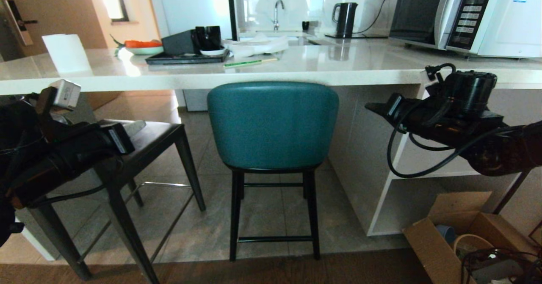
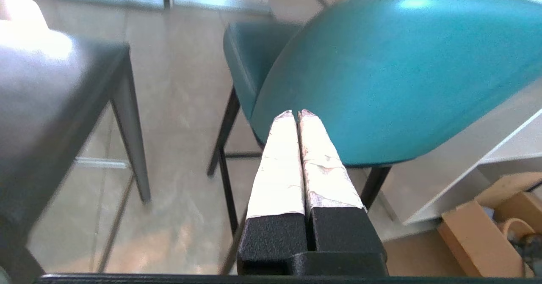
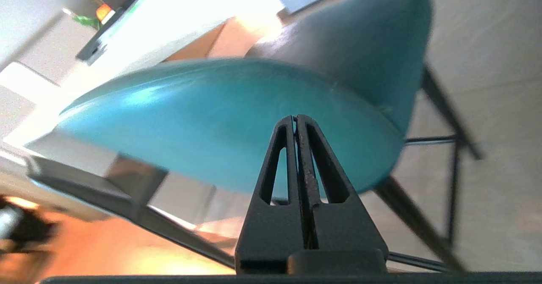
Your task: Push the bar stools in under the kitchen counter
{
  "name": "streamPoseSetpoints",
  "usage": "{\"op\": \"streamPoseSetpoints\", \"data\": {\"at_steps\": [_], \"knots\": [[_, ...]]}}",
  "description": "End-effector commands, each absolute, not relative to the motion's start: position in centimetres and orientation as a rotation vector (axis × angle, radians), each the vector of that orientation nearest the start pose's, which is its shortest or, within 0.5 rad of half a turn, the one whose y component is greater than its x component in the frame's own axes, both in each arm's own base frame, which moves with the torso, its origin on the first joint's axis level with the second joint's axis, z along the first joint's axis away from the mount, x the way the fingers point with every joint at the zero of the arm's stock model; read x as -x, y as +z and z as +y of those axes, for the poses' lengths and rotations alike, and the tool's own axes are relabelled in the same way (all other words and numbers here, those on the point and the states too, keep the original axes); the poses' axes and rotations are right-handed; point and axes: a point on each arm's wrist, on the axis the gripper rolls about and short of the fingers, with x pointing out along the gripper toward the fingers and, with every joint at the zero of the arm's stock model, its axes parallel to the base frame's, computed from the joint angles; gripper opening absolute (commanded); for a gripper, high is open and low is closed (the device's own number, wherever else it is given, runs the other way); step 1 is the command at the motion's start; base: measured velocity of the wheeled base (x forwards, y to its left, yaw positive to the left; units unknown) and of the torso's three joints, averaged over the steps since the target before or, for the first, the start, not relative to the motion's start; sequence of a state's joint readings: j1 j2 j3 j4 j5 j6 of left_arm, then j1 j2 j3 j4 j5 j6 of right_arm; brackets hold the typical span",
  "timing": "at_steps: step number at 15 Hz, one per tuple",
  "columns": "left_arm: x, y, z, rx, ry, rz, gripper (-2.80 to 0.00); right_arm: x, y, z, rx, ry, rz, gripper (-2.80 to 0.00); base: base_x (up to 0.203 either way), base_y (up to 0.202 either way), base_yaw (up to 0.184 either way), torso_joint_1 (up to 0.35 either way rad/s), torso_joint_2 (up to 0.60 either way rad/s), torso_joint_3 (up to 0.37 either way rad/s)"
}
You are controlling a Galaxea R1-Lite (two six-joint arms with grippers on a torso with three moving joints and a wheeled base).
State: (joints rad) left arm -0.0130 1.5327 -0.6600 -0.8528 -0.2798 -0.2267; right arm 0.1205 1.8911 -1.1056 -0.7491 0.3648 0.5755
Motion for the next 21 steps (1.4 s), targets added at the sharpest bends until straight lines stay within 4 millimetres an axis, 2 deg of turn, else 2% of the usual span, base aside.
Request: {"op": "streamPoseSetpoints", "data": {"at_steps": [1,4,8,12,16,19,21], "knots": [[-24.5,22.8,-1.0,0.210,-0.302,-0.011,-2.80,-32.2,24.7,4.5,-0.540,0.454,0.075,-2.80,0.000,0.000,0.000,0.000,0.00,0.000],[-22.1,24.3,-1.0,0.191,-0.309,-0.062,-2.80,-26.6,25.8,3.6,-0.512,0.353,0.015,-2.80,0.000,0.000,0.000,0.000,0.00,0.000],[-17.3,24.9,-1.0,0.148,-0.309,-0.035,-2.80,-20.4,25.2,2.7,-0.416,0.255,-0.011,-2.80,0.000,0.000,0.000,0.000,0.00,0.000],[-14.7,24.4,-1.4,0.121,-0.334,-0.035,-2.80,-18.5,25.4,2.3,-0.402,0.186,-0.009,-2.80,0.000,0.000,0.000,0.000,0.00,0.000],[-12.4,25.1,-0.8,0.111,-0.292,-0.058,-2.80,-16.6,25.9,1.9,-0.400,0.113,-0.078,-2.80,0.000,0.000,0.000,0.000,0.00,0.000],[-11.0,25.1,0.1,0.109,-0.212,-0.066,-2.80,-12.5,26.3,0.9,-0.408,0.060,-0.183,-2.80,0.000,0.000,0.000,0.000,0.00,0.000],[-10.0,25.0,0.3,0.103,-0.183,-0.086,-2.80,-10.0,26.3,-0.2,-0.403,-0.038,-0.262,-2.80,0.000,0.000,0.000,0.000,0.00,0.000]]}}
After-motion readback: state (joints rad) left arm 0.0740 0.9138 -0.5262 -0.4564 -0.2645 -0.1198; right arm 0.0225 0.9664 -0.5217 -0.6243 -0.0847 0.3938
